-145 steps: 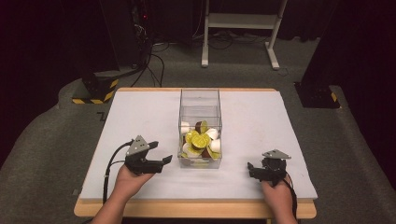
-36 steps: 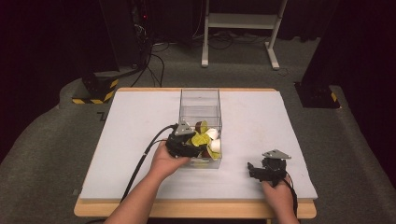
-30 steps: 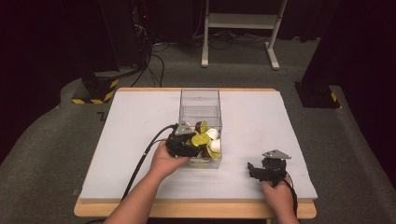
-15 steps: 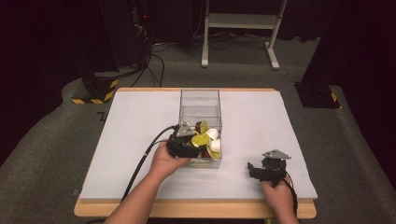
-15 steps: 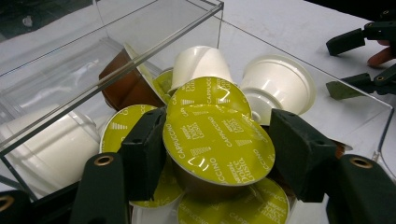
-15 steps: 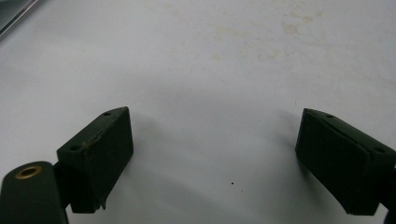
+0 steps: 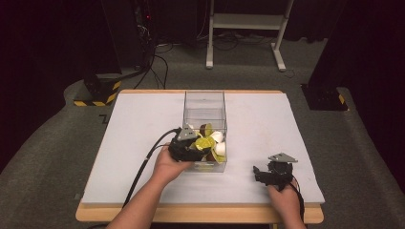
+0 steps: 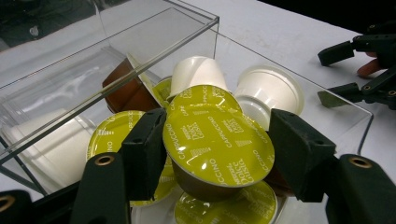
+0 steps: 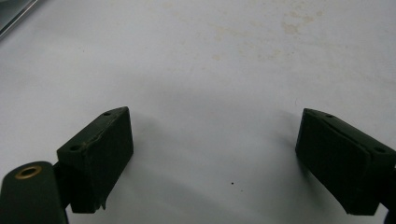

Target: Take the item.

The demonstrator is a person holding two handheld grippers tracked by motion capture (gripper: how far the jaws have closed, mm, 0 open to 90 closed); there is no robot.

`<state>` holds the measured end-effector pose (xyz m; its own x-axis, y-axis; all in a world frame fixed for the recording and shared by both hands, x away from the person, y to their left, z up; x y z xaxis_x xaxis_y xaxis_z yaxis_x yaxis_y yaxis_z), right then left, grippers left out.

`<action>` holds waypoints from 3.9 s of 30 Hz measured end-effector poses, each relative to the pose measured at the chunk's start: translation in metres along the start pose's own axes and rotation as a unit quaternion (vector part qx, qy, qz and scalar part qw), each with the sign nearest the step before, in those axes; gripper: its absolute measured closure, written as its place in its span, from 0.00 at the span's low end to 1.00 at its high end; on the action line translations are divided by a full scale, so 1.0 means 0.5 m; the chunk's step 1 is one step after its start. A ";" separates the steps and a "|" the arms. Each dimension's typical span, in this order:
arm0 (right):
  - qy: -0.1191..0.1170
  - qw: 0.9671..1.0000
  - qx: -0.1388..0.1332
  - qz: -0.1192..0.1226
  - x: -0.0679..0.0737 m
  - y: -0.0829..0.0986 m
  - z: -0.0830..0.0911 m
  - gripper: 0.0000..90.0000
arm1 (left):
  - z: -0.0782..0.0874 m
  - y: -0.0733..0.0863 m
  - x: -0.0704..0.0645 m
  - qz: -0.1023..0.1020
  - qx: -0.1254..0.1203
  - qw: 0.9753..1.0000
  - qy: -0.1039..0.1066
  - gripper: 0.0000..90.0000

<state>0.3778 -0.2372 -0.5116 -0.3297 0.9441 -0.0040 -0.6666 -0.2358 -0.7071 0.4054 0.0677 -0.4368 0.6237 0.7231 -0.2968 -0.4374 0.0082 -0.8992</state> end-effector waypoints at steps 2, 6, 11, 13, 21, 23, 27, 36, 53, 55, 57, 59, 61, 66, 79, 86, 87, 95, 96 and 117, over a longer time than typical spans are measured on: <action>0.000 1.000 0.000 0.000 0.000 0.000 0.000 0.12 | 0.003 -0.001 0.000 0.007 -0.006 1.000 0.001 0.43; 0.000 1.000 -0.001 0.000 0.000 0.000 0.000 0.12 | 0.008 -0.003 0.003 0.017 -0.007 1.000 0.003 0.43; 0.000 1.000 -0.001 0.000 0.000 0.000 0.000 0.12 | 0.013 -0.005 0.007 0.014 -0.013 1.000 0.002 0.43; 0.000 1.000 0.000 0.000 0.000 0.000 0.000 0.12 | 0.015 -0.006 0.008 0.015 -0.014 1.000 0.003 0.43; 0.000 1.000 0.000 0.000 0.000 0.000 0.000 0.12 | 0.022 -0.008 0.012 0.023 -0.023 0.999 0.001 0.44; 0.000 1.000 -0.001 0.000 0.000 0.000 0.000 0.12 | 0.024 -0.010 0.013 0.029 -0.026 0.999 0.004 0.44; 0.000 1.000 0.000 0.000 0.000 0.000 0.000 0.12 | 0.029 -0.011 0.014 0.032 -0.033 0.999 0.004 0.44; 0.000 1.000 -0.001 0.000 0.000 0.000 0.000 0.12 | 0.042 -0.014 0.019 0.032 -0.037 0.999 0.007 0.44; 0.000 1.000 -0.001 0.000 0.000 0.000 0.000 0.12 | 0.080 -0.025 0.036 0.047 -0.070 0.996 -0.001 0.44; 0.000 1.000 -0.001 0.000 0.000 0.000 0.000 0.12 | 0.086 -0.027 0.041 0.048 -0.070 0.996 -0.001 0.44; 0.000 1.000 0.000 0.000 0.000 0.000 0.000 0.12 | 0.090 -0.028 0.043 0.050 -0.072 0.996 -0.001 0.44; 0.000 1.000 0.000 0.000 0.000 0.000 0.000 0.12 | 0.095 -0.029 0.046 0.048 -0.074 0.996 -0.002 0.44; 0.000 1.000 -0.001 0.000 0.000 0.000 0.000 0.12 | 0.100 -0.032 0.048 0.050 -0.077 0.996 -0.002 0.44; 0.000 1.000 0.000 0.000 0.000 0.000 0.000 0.12 | 0.117 -0.034 0.053 0.055 -0.079 0.995 0.000 0.44; -0.001 1.000 0.000 0.000 0.000 0.000 0.000 0.12 | 0.160 -0.037 0.074 0.047 -0.086 0.995 -0.017 0.44; -0.001 1.000 0.000 0.000 0.000 0.000 0.000 0.12 | 0.183 -0.032 0.097 0.054 -0.096 0.993 -0.035 0.44; -0.001 1.000 0.000 0.000 0.000 0.000 0.000 0.12 | 0.185 -0.031 0.099 0.054 -0.096 0.993 -0.038 0.44; -0.001 1.000 0.000 0.000 0.000 0.000 0.000 0.12 | 0.203 -0.015 0.131 0.056 -0.094 0.992 -0.063 0.44; -0.001 1.000 0.000 0.000 0.000 0.000 0.000 0.12 | 0.205 -0.013 0.135 0.051 -0.089 0.993 -0.066 0.44; -0.001 1.000 0.000 0.000 0.000 0.000 0.000 0.12 | 0.186 0.026 0.213 0.071 -0.073 0.986 -0.133 0.44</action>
<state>0.3780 -0.2374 -0.5117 -0.3306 0.9438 -0.0031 -0.6667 -0.2359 -0.7070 0.4062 0.2091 -0.4502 0.3630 0.8650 -0.3464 -0.3983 -0.1921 -0.8969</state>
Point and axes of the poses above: each handheld gripper's, and its own axes: z roughly backward along the jaws, y roughly out of its underside, x roughly to its left, the point moved 1 cm from there along -z, roughly forward along the jaws, and after that the axes turned 2 degrees about -z, right-handed, at the moved point
